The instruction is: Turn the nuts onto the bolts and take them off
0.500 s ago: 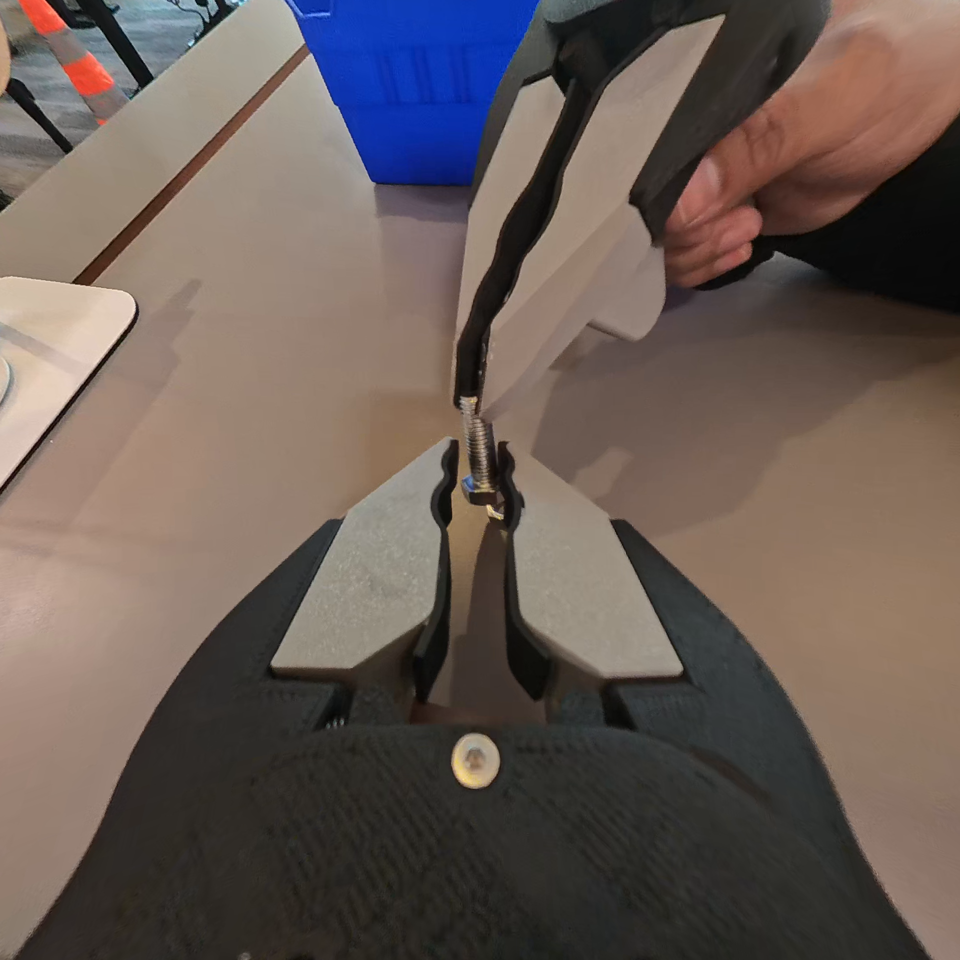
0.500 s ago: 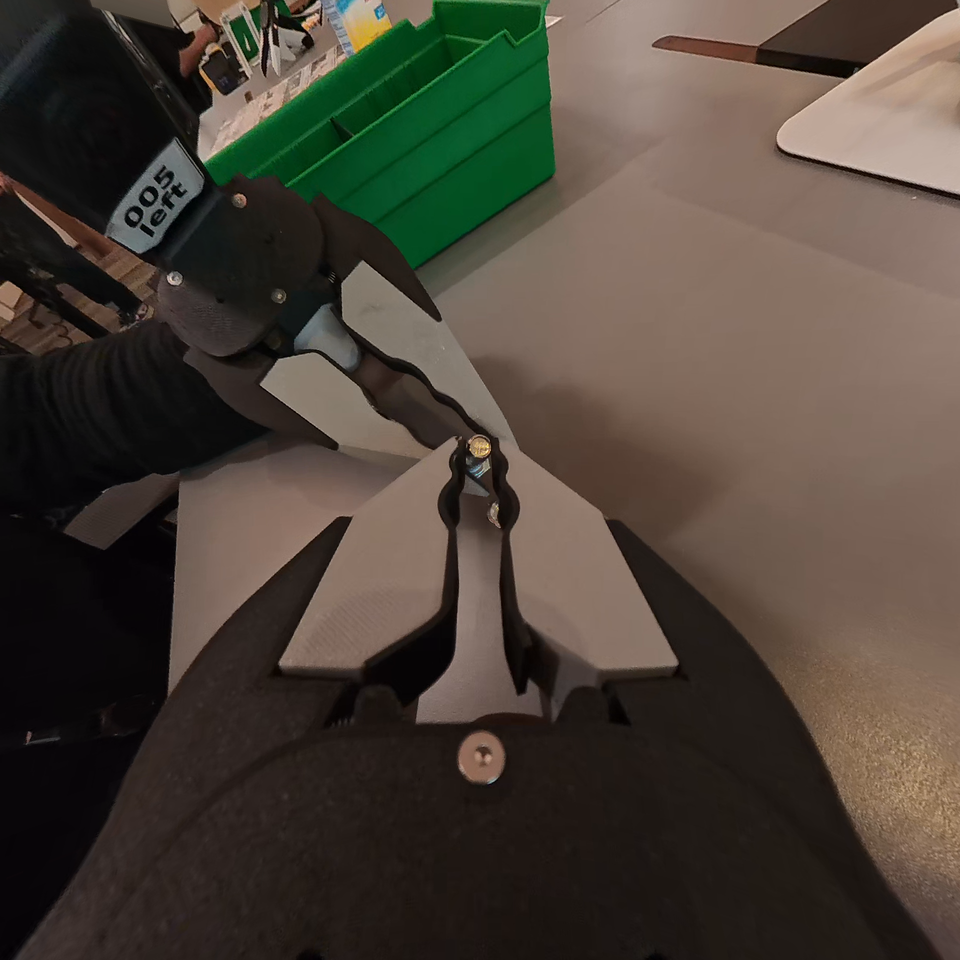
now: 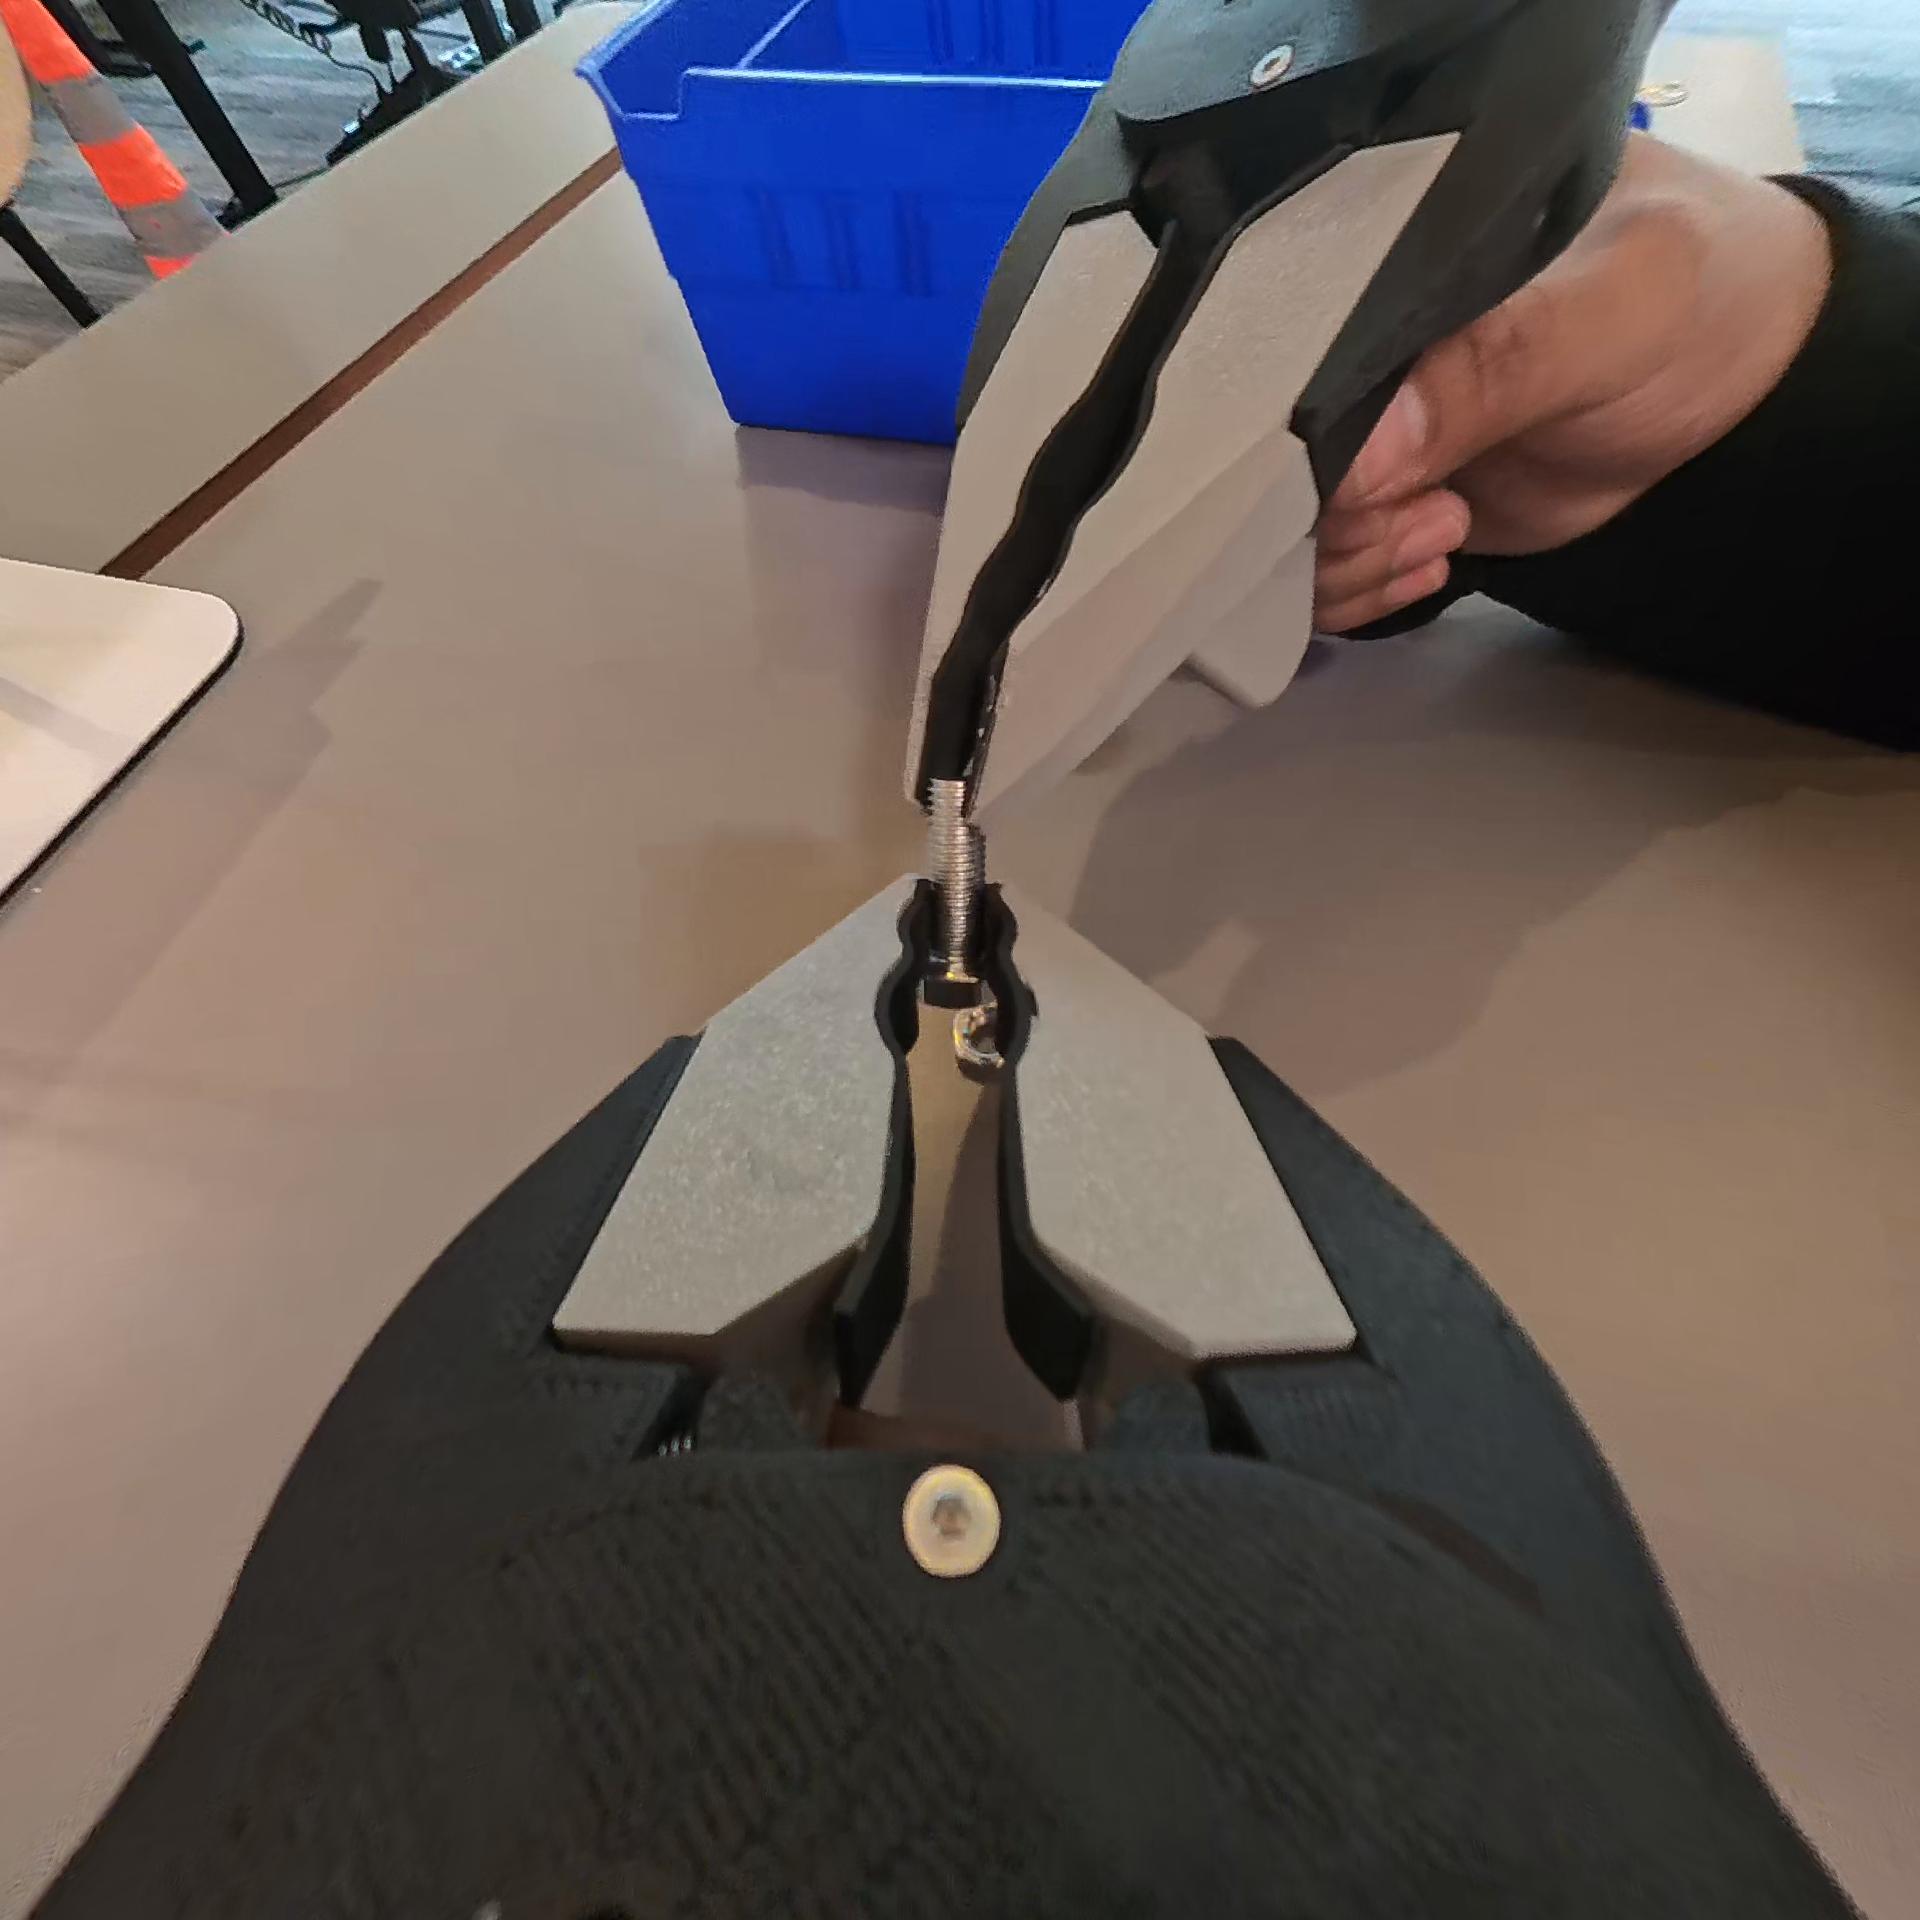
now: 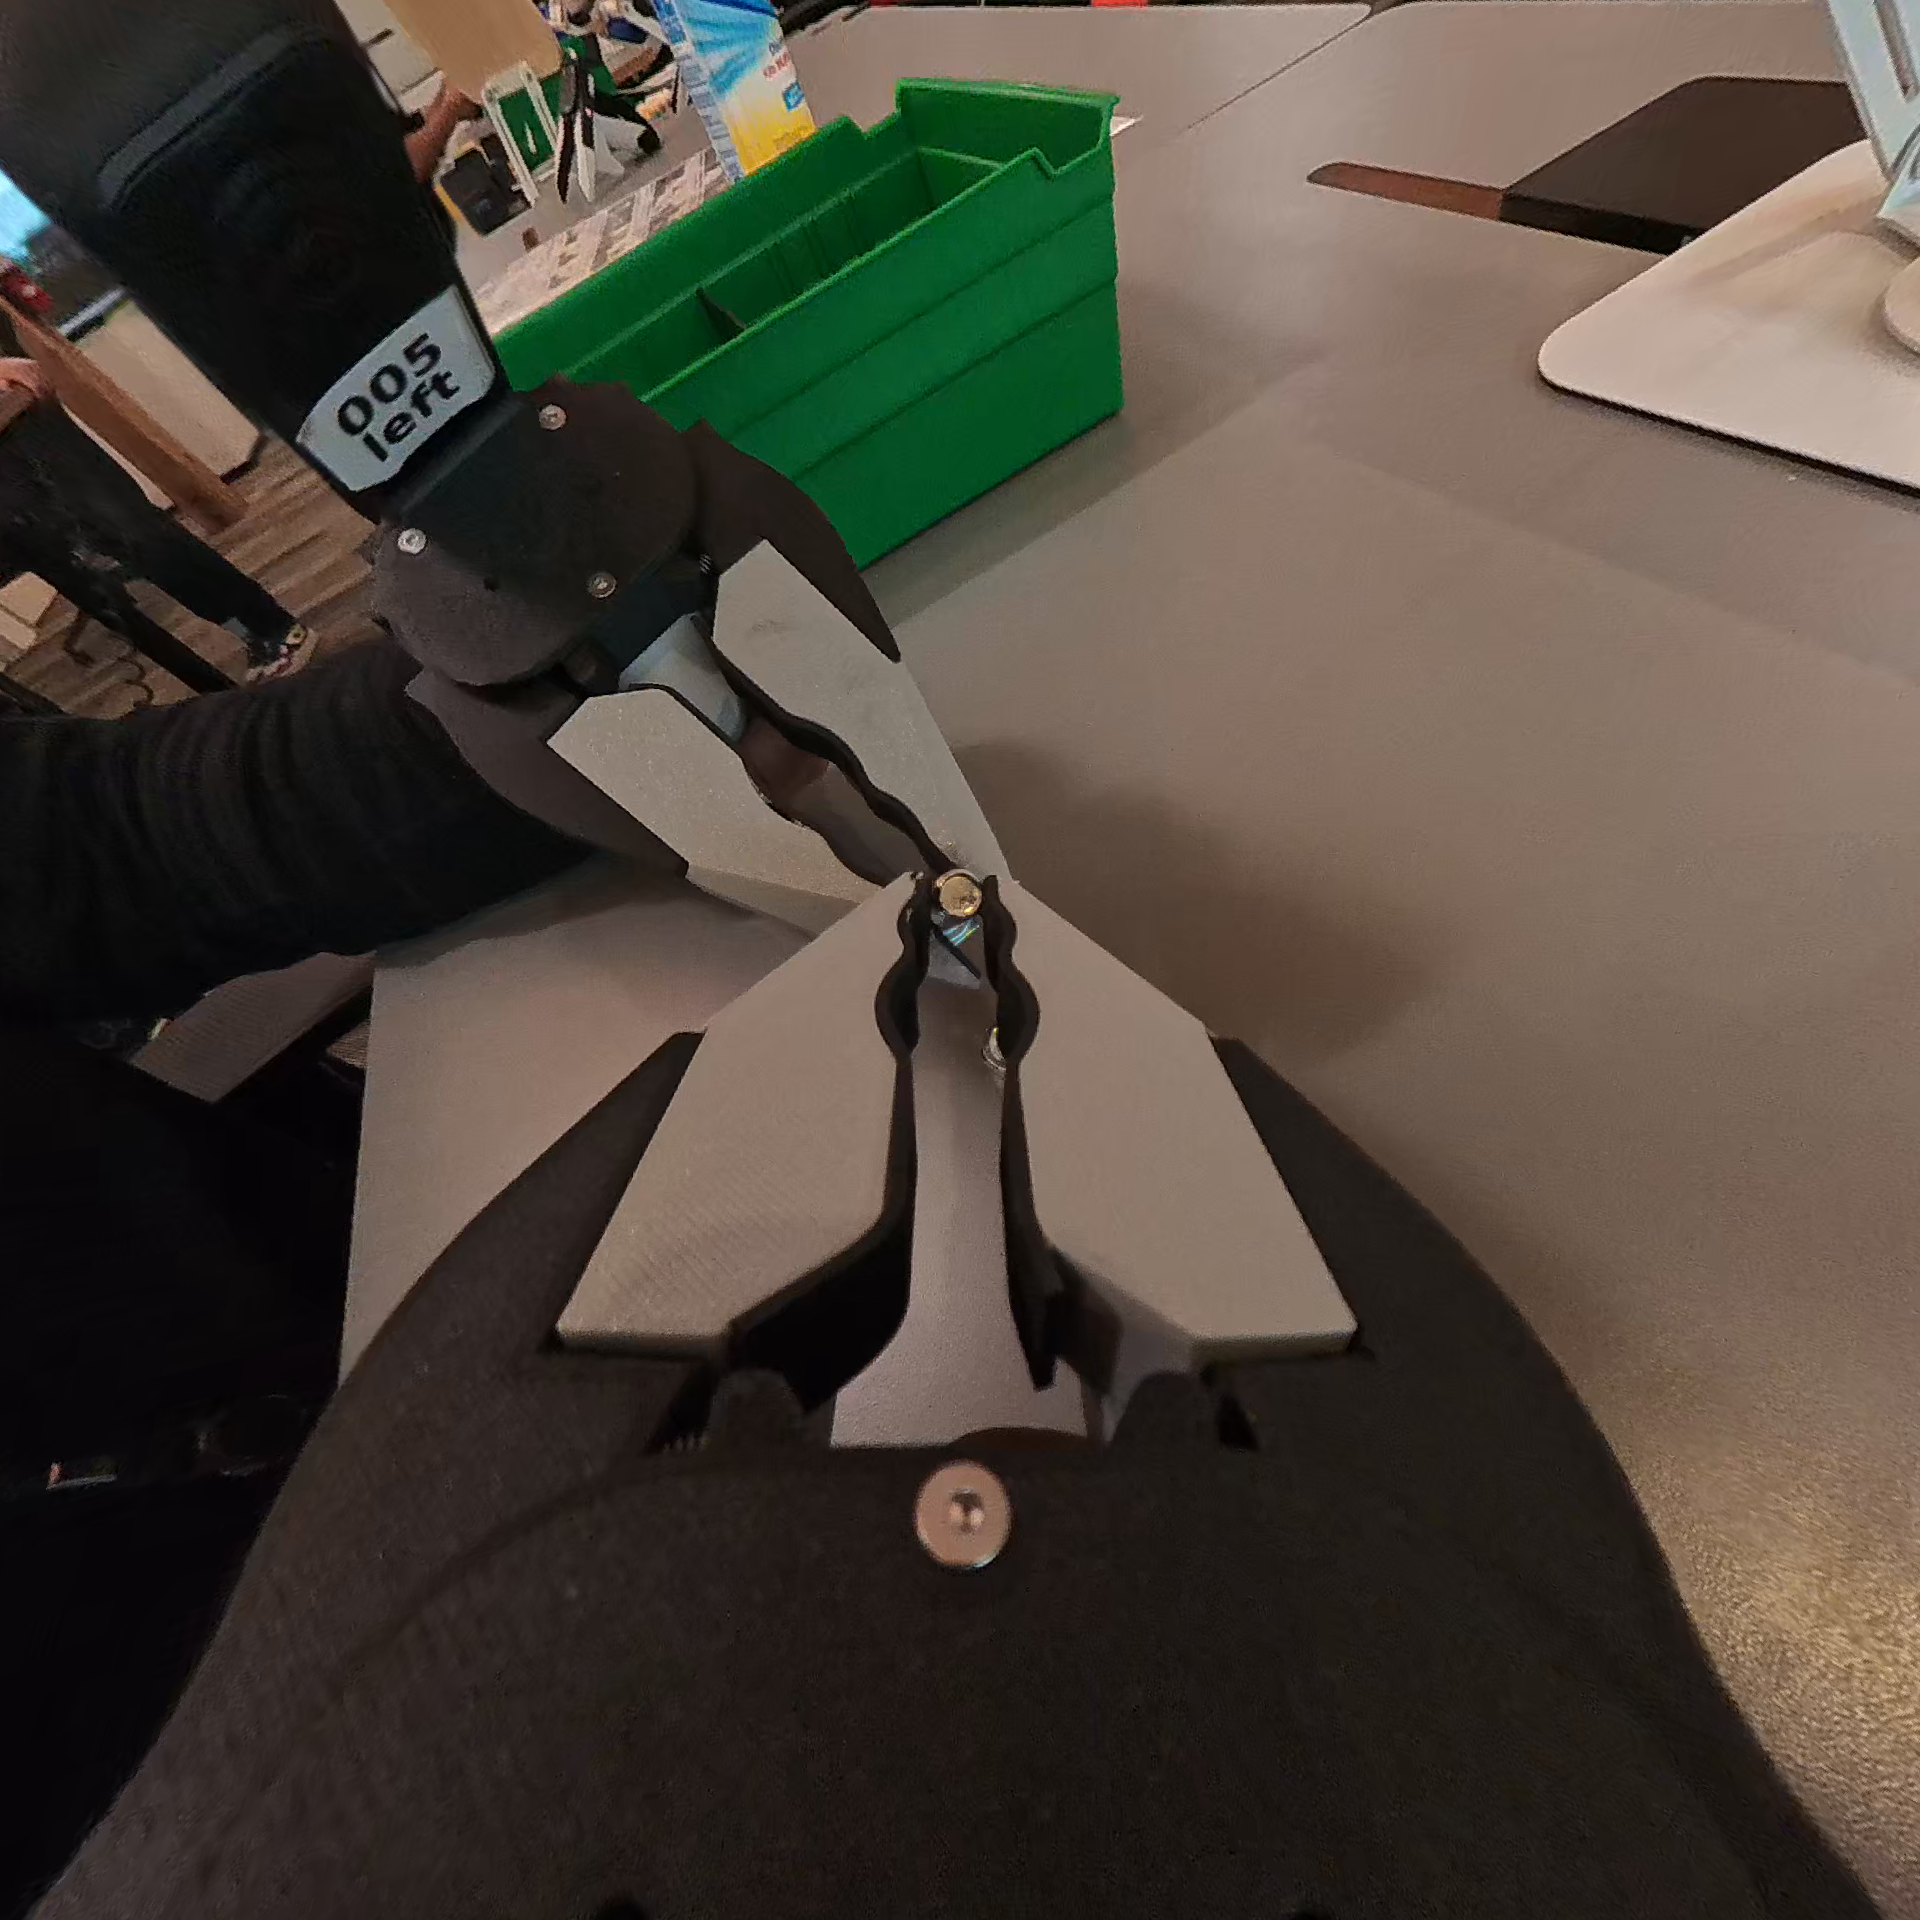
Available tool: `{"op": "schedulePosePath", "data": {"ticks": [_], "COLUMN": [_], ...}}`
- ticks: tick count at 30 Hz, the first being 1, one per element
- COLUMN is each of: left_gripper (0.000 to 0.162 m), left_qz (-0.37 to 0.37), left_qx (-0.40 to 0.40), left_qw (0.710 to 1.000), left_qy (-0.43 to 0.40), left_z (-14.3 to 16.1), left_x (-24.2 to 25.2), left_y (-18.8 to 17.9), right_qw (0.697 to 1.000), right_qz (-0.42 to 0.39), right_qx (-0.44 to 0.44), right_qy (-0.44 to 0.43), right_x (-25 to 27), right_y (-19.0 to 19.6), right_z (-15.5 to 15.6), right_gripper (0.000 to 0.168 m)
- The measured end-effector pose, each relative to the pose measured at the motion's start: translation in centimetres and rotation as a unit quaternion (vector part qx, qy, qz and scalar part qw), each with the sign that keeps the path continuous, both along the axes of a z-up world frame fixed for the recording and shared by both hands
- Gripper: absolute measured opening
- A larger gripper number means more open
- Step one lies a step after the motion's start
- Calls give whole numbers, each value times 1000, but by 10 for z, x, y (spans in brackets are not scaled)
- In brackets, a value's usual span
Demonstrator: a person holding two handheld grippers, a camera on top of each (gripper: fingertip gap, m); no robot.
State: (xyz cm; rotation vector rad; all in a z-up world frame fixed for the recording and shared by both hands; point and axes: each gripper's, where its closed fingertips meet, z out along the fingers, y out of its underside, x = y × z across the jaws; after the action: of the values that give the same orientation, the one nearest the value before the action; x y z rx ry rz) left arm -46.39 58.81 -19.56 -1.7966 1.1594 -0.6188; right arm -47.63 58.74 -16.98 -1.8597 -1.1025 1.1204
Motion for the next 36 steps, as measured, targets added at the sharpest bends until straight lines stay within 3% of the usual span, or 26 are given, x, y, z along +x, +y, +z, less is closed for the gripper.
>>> {"op": "schedulePosePath", "data": {"ticks": [5, 10, 15, 20, 30, 32, 36], "left_gripper": [6, 6, 6, 6, 7, 6, 6], "left_qz": [-6, -22, 9, 5, -31, -29, -42], "left_qx": [-25, -133, -176, -170, -136, -127, -143], "left_qw": [999, 975, 951, 949, 958, 959, 957], "left_qy": [-24, -176, -255, -266, -250, -251, -248], "left_z": [3, 29, 30, 36, 34, 35, 32], "left_x": [1, -8, -32, -38, -37, -37, -33], "left_y": [-2, 1, 25, 26, 12, 14, 9], "right_qw": [1000, 997, 1000, 991, 982, 983, 991], "right_qz": [0, -21, 17, 51, 54, 56, 36], "right_qx": [3, 13, -5, 33, 70, 75, 101], "right_qy": [6, 71, 11, -117, -164, -159, -79], "right_x": [-1, 9, 8, 4, 1, -4, -17], "right_y": [0, 8, 0, -7, -4, -7, -9], "right_z": [2, 28, 3, -46, -67, -64, -28], "right_gripper": [7, 15, 21, 24, 24, 25, 21]}}
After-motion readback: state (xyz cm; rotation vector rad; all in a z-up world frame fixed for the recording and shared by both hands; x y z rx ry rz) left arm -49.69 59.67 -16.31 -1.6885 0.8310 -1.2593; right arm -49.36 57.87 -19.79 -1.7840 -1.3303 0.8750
